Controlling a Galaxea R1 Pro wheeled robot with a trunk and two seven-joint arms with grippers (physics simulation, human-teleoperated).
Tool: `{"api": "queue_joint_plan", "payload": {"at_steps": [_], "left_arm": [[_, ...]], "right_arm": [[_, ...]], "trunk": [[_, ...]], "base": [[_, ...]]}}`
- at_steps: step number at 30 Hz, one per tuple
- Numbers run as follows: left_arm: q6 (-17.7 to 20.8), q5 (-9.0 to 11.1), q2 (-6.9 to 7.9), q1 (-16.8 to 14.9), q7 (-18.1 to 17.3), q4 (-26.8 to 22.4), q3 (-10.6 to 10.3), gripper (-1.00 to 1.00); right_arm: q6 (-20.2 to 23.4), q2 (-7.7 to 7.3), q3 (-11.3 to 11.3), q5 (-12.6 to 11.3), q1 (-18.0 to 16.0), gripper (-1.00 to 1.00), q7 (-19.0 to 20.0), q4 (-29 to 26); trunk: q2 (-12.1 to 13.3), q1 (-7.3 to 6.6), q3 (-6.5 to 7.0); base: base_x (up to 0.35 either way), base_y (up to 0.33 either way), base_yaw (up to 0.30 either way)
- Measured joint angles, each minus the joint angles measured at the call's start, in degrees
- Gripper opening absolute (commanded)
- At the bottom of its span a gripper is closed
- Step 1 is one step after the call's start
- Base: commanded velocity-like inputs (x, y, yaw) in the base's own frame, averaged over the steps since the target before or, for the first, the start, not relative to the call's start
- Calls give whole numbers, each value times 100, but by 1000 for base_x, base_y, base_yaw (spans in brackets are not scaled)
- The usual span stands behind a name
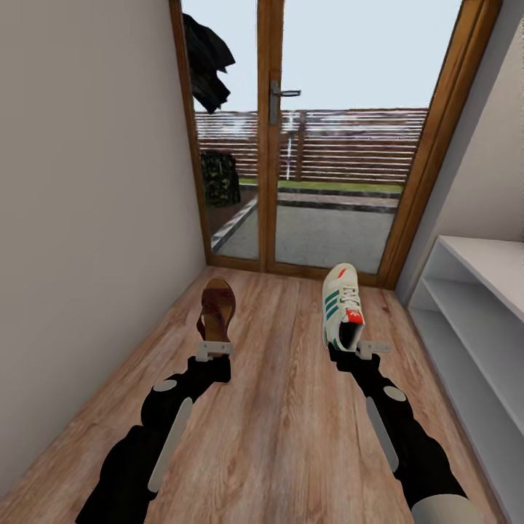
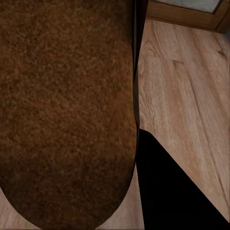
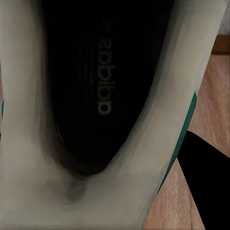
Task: Pick up the two gym shoes and the two sandals from the corridor floor and place them onto the hallstand (shoe rack) in the corridor, making sure they are on the rack and not on the floor. Arrange them so the two gym shoes are next to each other and the two sandals are next to each other.
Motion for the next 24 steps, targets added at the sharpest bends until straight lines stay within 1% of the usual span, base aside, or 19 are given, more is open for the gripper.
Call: {"api": "queue_joint_plan", "payload": {"at_steps": [8, 17, 24], "left_arm": [[0, 7, 0, 0, 0, 0, 2, -100], [-1, 7, 0, 0, -4, 1, 0, -100], [0, 9, 0, 0, -6, 1, 1, -100]], "right_arm": [[0, 0, -2, 0, -3, -100, 1, 1], [-2, 0, 0, 0, -1, -100, 2, 1], [-1, 0, -1, 0, -3, -100, 2, 1]], "trunk": [[0, -1, 67], [0, -1, 143], [0, -1, 202]], "base": [[259, 232, -174], [325, 135, -176], [300, 203, -176]]}}
